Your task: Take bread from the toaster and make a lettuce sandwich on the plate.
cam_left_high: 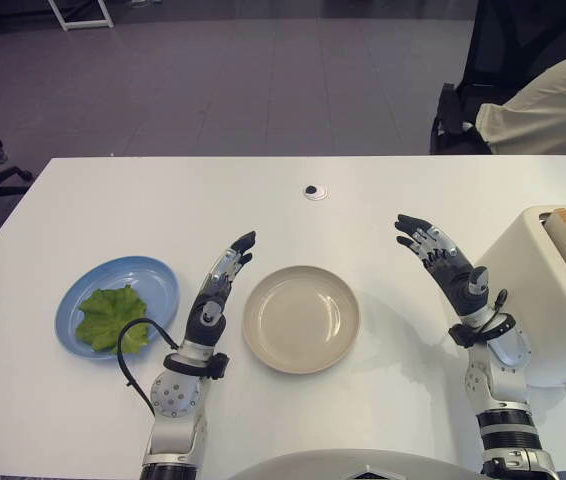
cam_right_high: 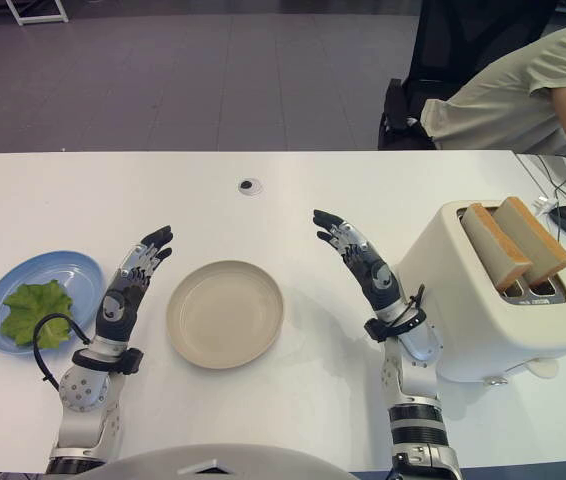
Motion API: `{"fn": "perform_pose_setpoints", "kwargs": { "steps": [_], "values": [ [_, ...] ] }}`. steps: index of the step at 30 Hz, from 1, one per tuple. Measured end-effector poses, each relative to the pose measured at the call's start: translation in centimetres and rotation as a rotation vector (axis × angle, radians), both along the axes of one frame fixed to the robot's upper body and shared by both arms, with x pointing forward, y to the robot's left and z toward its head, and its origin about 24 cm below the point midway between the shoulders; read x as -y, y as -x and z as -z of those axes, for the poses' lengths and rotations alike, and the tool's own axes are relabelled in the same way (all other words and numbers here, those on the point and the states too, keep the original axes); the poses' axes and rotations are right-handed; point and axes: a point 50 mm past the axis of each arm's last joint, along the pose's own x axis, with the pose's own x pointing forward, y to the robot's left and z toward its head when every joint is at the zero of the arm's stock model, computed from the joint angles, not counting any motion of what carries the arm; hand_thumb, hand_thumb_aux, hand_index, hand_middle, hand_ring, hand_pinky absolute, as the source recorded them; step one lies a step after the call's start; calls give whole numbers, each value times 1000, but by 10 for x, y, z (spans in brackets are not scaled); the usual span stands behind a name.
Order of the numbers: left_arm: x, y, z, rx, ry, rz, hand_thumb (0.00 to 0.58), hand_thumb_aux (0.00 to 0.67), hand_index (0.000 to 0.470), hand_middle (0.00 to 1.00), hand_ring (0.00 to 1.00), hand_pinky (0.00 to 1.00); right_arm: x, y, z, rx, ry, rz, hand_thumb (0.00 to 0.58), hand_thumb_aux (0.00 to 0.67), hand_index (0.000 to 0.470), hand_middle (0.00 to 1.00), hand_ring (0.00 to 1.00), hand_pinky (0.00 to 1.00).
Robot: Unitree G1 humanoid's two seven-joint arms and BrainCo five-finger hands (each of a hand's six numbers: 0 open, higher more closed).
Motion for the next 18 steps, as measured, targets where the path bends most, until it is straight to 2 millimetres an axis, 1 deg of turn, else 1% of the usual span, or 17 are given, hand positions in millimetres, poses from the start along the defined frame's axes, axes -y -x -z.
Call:
{"fn": "perform_pose_setpoints", "kwargs": {
  "steps": [8,10,12,14,16,17,18],
  "values": [
    [0,0,0,1,-1,0,0,0,0,0,0,0,-2,0,0,-1,7,-12,0,0,0,0,0,0],
    [0,1,0,2,1,-1,0,0,0,0,0,0,-5,1,0,-5,27,-49,0,0,0,0,0,0],
    [1,3,1,3,5,-3,0,0,0,0,0,0,-11,8,-15,45,77,-85,0,0,0,0,0,0],
    [1,3,1,3,7,-1,0,0,0,0,0,0,-10,19,-39,115,128,-109,0,0,0,0,0,0],
    [3,3,1,4,15,2,0,0,0,0,0,0,2,31,-75,193,214,-104,0,0,0,0,0,0],
    [5,4,1,3,22,0,0,0,0,0,0,0,13,36,-95,227,265,-76,0,0,0,0,0,0],
    [7,4,1,3,33,-4,0,0,0,0,0,0,29,44,-124,287,362,-21,0,0,0,0,0,0]
  ]
}}
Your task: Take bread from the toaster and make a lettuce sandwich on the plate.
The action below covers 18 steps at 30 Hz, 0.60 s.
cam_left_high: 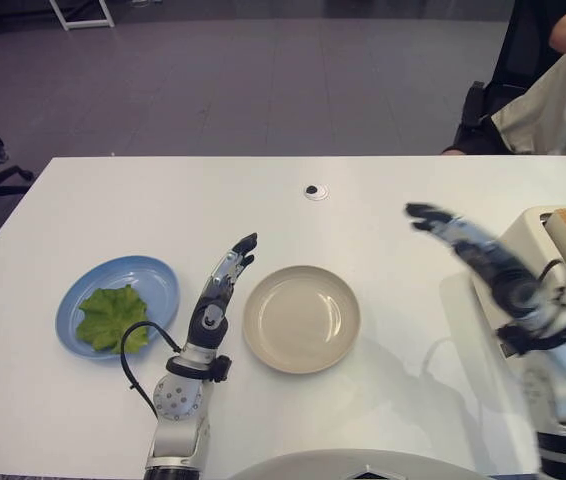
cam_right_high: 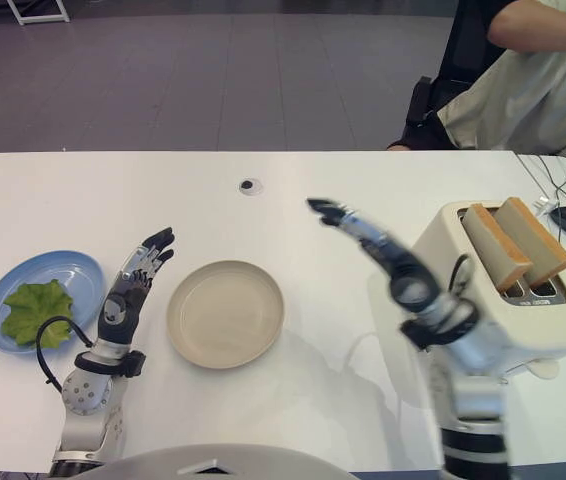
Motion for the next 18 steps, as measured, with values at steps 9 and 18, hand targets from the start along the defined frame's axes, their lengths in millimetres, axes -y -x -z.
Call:
{"fn": "perform_pose_setpoints", "kwargs": {
  "steps": [9,18],
  "values": [
    [20,2,-2,4,6,31,0,0,0,0,0,0,156,19,-26,-165,696,896,0,0,0,0,0,0],
    [18,1,-3,13,1,24,0,0,0,0,0,0,182,17,10,-308,815,1018,558,539,378,0,0,0]
  ]
}}
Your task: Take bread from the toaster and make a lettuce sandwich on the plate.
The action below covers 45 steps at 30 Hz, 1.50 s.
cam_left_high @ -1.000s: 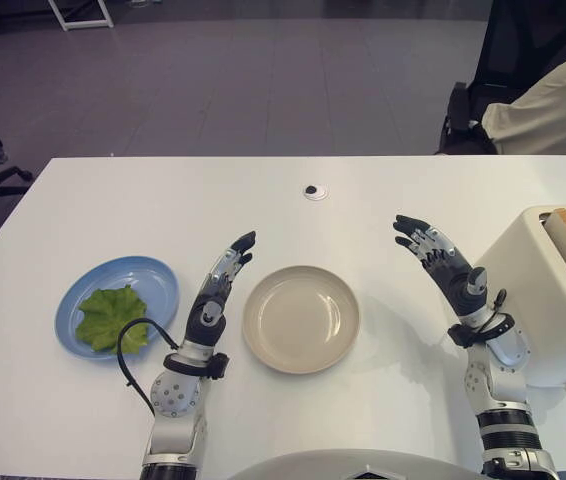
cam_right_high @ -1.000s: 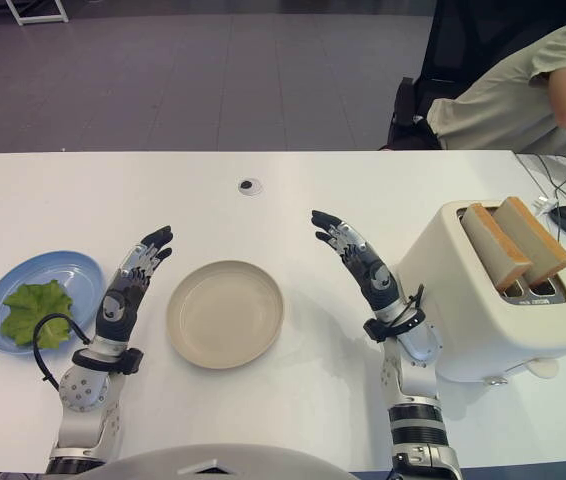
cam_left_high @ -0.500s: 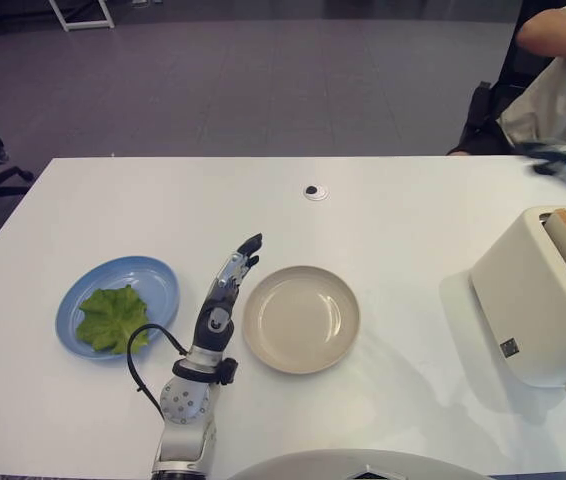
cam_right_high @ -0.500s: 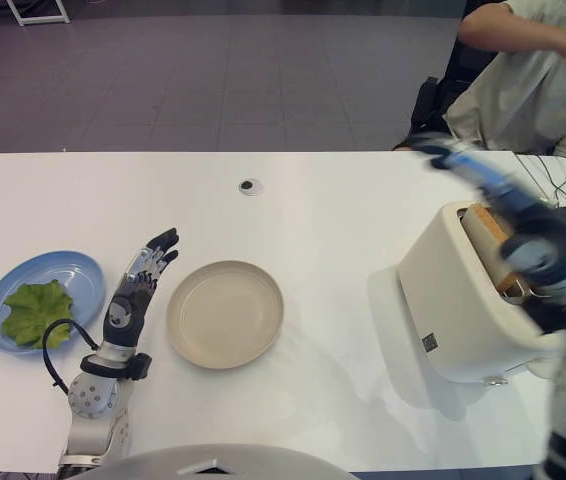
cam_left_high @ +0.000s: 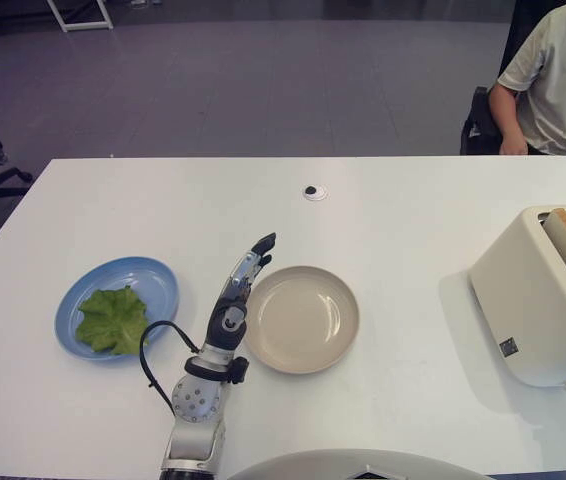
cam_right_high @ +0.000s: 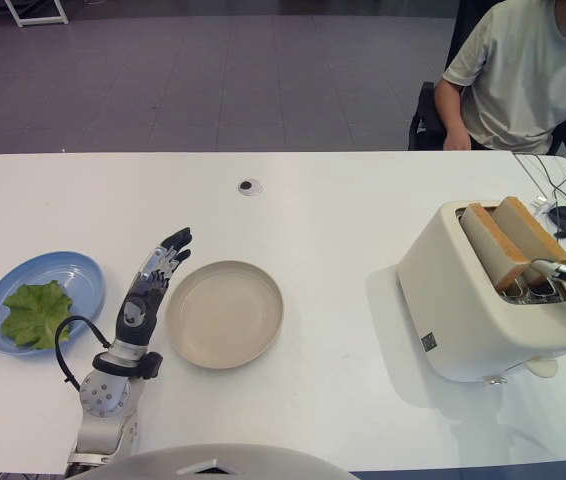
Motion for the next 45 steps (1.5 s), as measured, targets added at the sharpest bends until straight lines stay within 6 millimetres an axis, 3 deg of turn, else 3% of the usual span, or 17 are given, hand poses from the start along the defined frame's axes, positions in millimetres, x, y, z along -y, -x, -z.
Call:
{"fn": "perform_pose_setpoints", "kwargs": {
  "steps": [4,11,15,20,21,23,26,27,29,32,36,39,45],
  "values": [
    [-1,1,0,1,-1,-7,0,0,0,0,0,0,-13,-7,-4,19,-18,-62,580,670,470,0,0,0],
    [-3,2,0,10,-5,-10,0,0,0,0,0,0,-23,-15,-11,104,-118,-84,580,670,470,0,0,0],
    [-3,2,-1,14,-7,-11,0,0,0,0,0,0,-28,-21,-43,310,-258,-127,580,670,470,0,0,0],
    [-3,2,-1,19,-9,-13,0,0,0,0,0,0,-39,-23,-88,528,-603,-270,580,670,470,0,0,0],
    [-3,2,-1,19,-9,-14,0,0,0,0,0,0,-45,-25,-92,534,-647,-316,580,670,470,0,0,0],
    [-3,-1,0,23,-10,-12,0,0,0,0,0,0,-79,-33,-95,474,-720,-493,580,670,470,0,0,0],
    [-4,-5,2,23,-15,-14,0,0,0,0,0,0,-135,-44,-78,331,-755,-704,580,670,470,0,0,0],
    [-6,-6,3,22,-11,-16,0,0,0,0,0,0,-162,-47,-67,275,-744,-799,580,670,470,0,0,0],
    [-9,-9,2,30,-6,-24,0,0,0,0,0,0,-192,-52,-52,237,-677,-887,580,670,470,0,0,0],
    [-15,-13,1,42,3,-41,0,0,0,0,0,0,-240,-65,-14,198,-514,-1004,580,670,470,0,0,0],
    [-20,-15,-2,57,13,-60,0,0,0,0,0,0,-276,-78,32,226,-296,-1069,580,670,470,0,0,0],
    [-28,-15,-8,82,25,-94,0,0,0,0,0,0,-305,-74,68,271,-151,-1172,580,670,470,0,0,0],
    [-37,-13,-27,108,-2,-134,0,0,0,0,0,0,-338,-53,102,421,126,-1374,580,670,470,0,0,0]
  ]
}}
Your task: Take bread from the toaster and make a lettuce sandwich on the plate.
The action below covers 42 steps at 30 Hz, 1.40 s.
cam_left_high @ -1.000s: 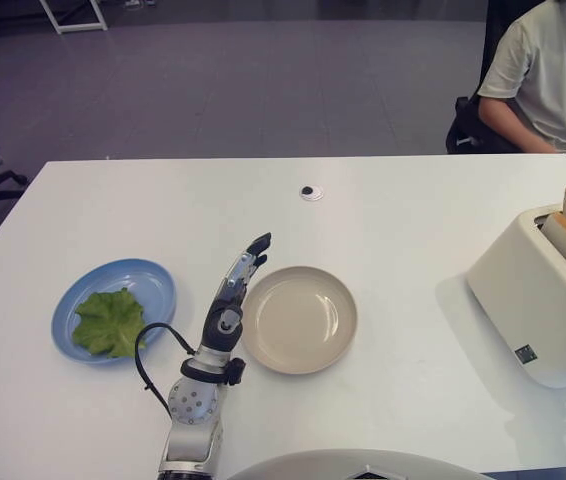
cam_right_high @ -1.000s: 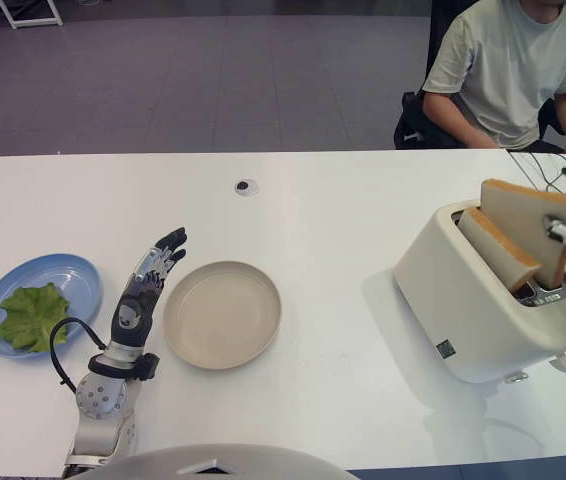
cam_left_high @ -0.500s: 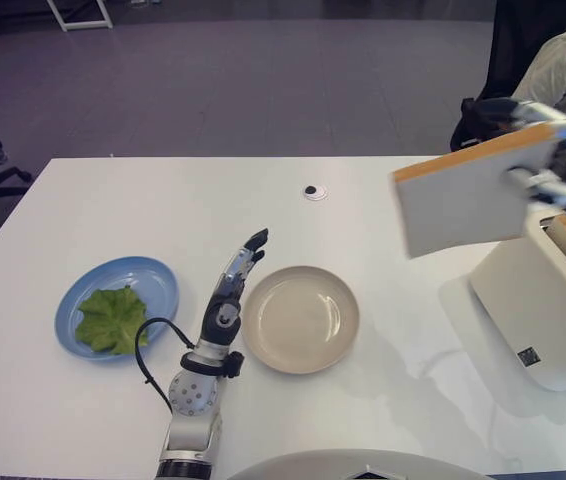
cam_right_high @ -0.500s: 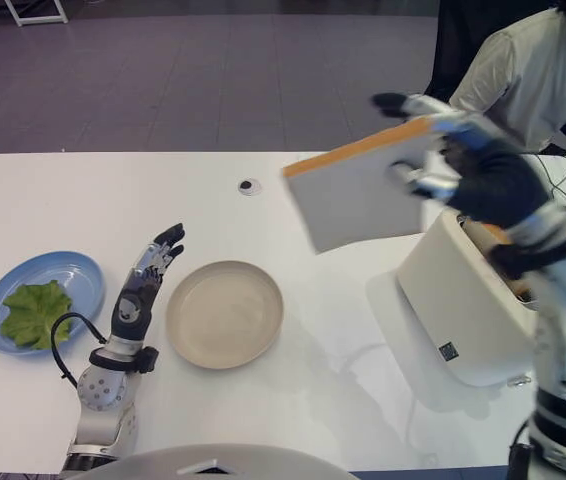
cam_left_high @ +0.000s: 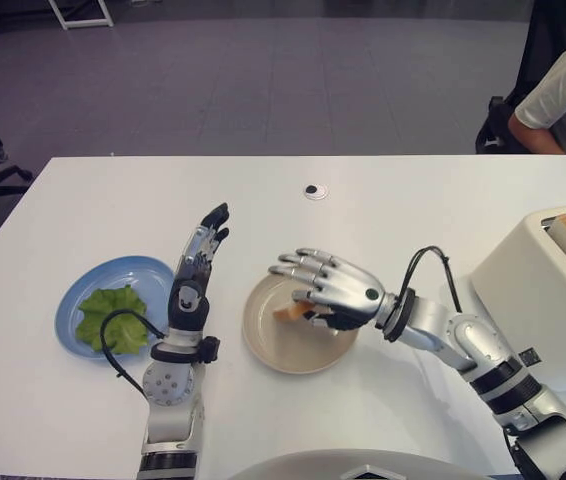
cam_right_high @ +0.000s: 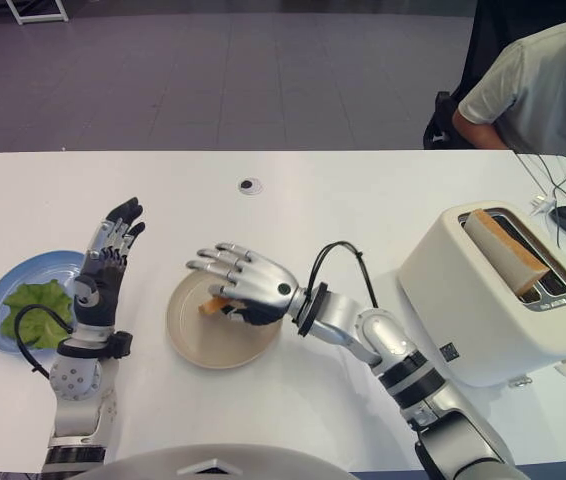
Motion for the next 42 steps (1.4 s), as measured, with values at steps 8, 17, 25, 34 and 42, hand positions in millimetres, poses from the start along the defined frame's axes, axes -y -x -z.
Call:
{"fn": "perform_pose_setpoints", "kwargs": {
  "steps": [8,17,25,34,42],
  "values": [
    [-55,16,-39,-2,-245,-149,0,0,0,0,0,0,17,12,34,-62,179,-2,0,0,0,0,0,0],
    [-133,35,-18,-331,-888,-396,0,0,0,0,0,0,34,11,38,-181,181,49,0,0,0,0,0,0],
    [-181,51,4,-572,-1311,-518,120,74,52,0,0,0,53,2,33,-269,203,117,0,0,0,0,0,0],
    [-180,49,25,-621,-1430,-481,244,160,112,0,0,0,77,3,33,-400,282,90,0,0,0,0,0,0],
    [-177,43,30,-602,-1450,-464,285,192,135,0,0,0,97,-2,29,-423,335,132,0,0,0,0,0,0]
  ]
}}
